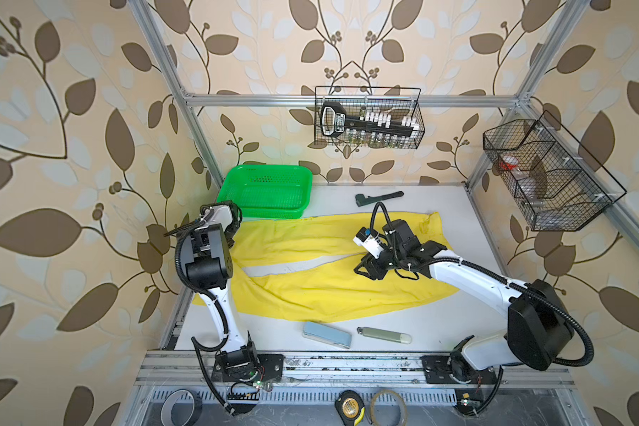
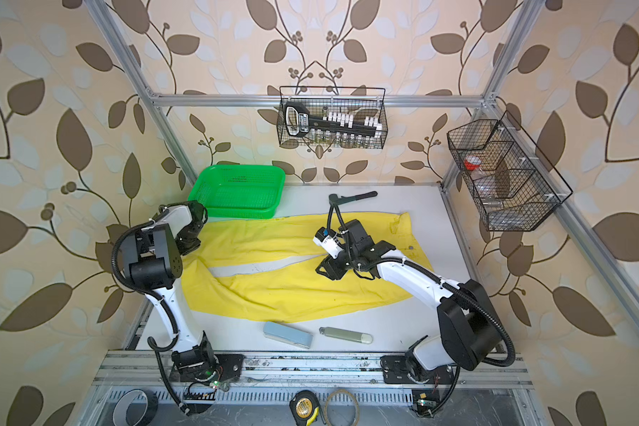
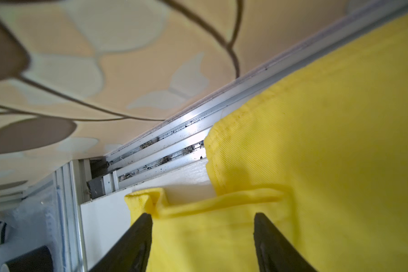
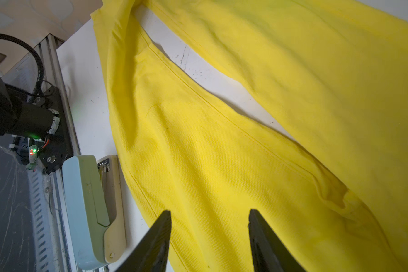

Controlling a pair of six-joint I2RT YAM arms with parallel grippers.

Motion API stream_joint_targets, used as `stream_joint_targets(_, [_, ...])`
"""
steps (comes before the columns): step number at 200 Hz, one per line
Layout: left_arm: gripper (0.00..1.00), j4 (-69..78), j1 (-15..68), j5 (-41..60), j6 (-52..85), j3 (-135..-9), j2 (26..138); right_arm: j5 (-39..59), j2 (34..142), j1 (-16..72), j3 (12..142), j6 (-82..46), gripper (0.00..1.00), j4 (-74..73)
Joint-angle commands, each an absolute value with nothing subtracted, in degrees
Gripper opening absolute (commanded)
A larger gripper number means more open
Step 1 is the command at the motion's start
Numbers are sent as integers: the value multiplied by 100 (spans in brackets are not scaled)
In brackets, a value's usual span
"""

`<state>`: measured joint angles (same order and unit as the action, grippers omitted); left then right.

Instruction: Fold and stack the trousers

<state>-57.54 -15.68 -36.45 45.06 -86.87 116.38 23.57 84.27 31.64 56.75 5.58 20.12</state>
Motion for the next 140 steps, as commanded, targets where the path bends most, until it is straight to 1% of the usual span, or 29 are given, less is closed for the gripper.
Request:
stream_joint_targets(1, [73, -6279, -1548, -3228, 4048, -8592, 10758, 2225, 8604, 3018, 6001, 539, 54, 2096])
stream_joint_targets(9, [75, -6332, -1548, -3008, 4012, -8351, 10449, 2145, 8662, 3023, 6015, 453, 54, 2079])
stream_joint_targets(13, [78, -6378, -1549, -2904, 4016, -8224, 10307, 2116, 8693, 3016, 6004, 389, 54, 2032])
stream_joint_targets(20, [79, -6455, -1549, -2748, 4045, -8026, 10072, 2052, 8745, 3021, 5975, 221, 54, 1922])
stream_joint_targets(39, [76, -6459, -1545, -2300, 4162, -7289, 9525, 1991, 8931, 3049, 5964, -148, 55, 1679])
stream_joint_targets(56, [73, -6053, -1555, -2025, 4236, -6621, 9233, 1831, 9122, 3158, 5950, -444, 55, 1430])
stream_joint_targets(73, [67, -5600, -1664, -1762, 4269, -6209, 9322, 1592, 9361, 3337, 5988, -707, 56, 1211])
stream_joint_targets(103, [57, -4887, -1836, -1885, 4293, -5808, 9598, 1222, 9735, 3680, 6136, -913, 56, 897])
stream_joint_targets(120, [56, -4561, -1938, -1907, 4288, -5730, 9863, 951, 9933, 3907, 6258, -833, 56, 828])
stream_joint_targets(140, [55, -4509, -2043, -1935, 4362, -5735, 10190, 714, 10199, 4172, 6399, -623, 55, 774])
